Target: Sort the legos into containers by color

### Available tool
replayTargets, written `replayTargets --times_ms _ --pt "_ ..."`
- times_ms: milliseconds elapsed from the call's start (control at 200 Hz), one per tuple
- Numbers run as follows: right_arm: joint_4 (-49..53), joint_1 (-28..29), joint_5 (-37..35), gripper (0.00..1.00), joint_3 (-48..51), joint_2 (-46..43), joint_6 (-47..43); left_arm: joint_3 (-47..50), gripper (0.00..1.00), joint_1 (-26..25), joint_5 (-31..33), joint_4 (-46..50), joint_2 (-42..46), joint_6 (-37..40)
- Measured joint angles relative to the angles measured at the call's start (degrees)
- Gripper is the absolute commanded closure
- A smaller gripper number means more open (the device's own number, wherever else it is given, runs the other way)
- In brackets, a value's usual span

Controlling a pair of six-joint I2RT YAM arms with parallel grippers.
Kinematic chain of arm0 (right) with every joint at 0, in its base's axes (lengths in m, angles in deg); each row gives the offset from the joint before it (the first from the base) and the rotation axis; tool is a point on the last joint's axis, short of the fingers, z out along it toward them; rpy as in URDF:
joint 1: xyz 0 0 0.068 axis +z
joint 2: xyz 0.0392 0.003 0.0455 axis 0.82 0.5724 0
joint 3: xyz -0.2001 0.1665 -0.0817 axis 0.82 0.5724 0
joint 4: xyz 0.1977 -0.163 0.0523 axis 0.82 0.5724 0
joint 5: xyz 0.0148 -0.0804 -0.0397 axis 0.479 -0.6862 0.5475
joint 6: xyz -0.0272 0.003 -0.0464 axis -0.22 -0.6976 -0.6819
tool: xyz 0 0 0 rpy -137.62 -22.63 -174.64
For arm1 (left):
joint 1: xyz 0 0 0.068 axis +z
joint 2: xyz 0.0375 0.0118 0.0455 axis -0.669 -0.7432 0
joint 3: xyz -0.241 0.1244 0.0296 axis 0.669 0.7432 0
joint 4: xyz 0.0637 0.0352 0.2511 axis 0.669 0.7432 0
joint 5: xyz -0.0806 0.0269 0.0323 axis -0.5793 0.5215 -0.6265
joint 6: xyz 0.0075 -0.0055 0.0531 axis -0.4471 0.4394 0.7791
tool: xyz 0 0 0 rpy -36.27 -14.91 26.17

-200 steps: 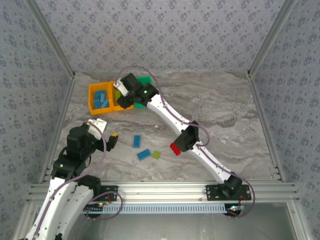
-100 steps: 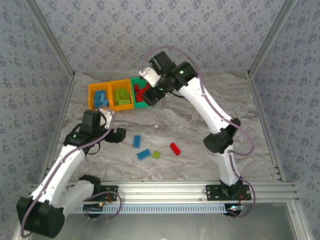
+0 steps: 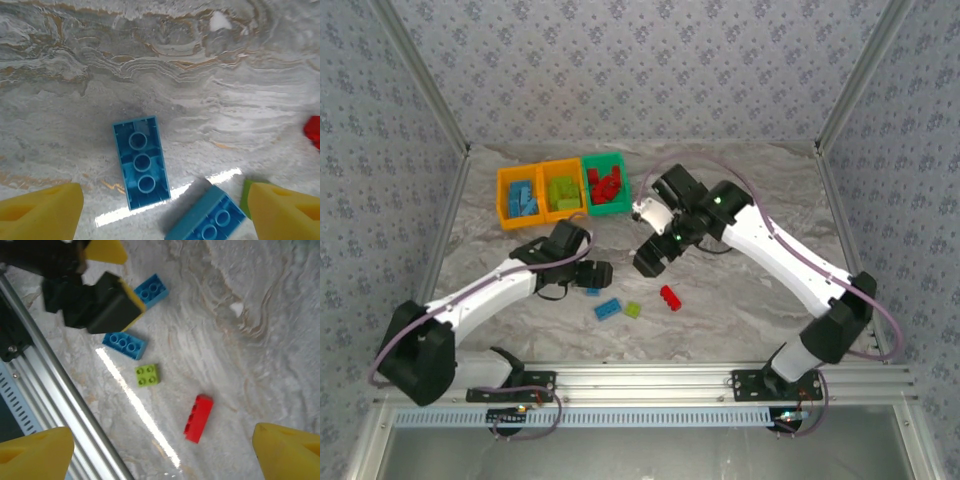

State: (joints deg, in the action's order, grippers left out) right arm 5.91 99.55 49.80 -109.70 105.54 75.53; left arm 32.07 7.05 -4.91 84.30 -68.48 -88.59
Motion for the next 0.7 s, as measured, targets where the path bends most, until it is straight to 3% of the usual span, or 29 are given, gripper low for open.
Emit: replayTargets --times_ms 175,355,565,700 --pt "-7.3 0.4 1.3 0.00 10.9 -6.9 5.1 0.3 0.23 -1.5 3.2 -4.5 -8.3 -0.8" --pt "-10.2 0.4 2.0 0.00 13.6 -8.7 7.1 0.4 0.47 -2.0 4.8 -7.7 -13.7 -1.8" --pt "-12.0 0.4 1.9 0.00 13.7 -8.7 8.0 0.3 0.75 -2.6 6.0 -9.8 -14.1 -2.4" --pt "-13.1 0.2 1.4 0.00 13.7 -9.2 8.8 0.3 0.76 -2.6 7.9 -9.4 -12.5 -2.1"
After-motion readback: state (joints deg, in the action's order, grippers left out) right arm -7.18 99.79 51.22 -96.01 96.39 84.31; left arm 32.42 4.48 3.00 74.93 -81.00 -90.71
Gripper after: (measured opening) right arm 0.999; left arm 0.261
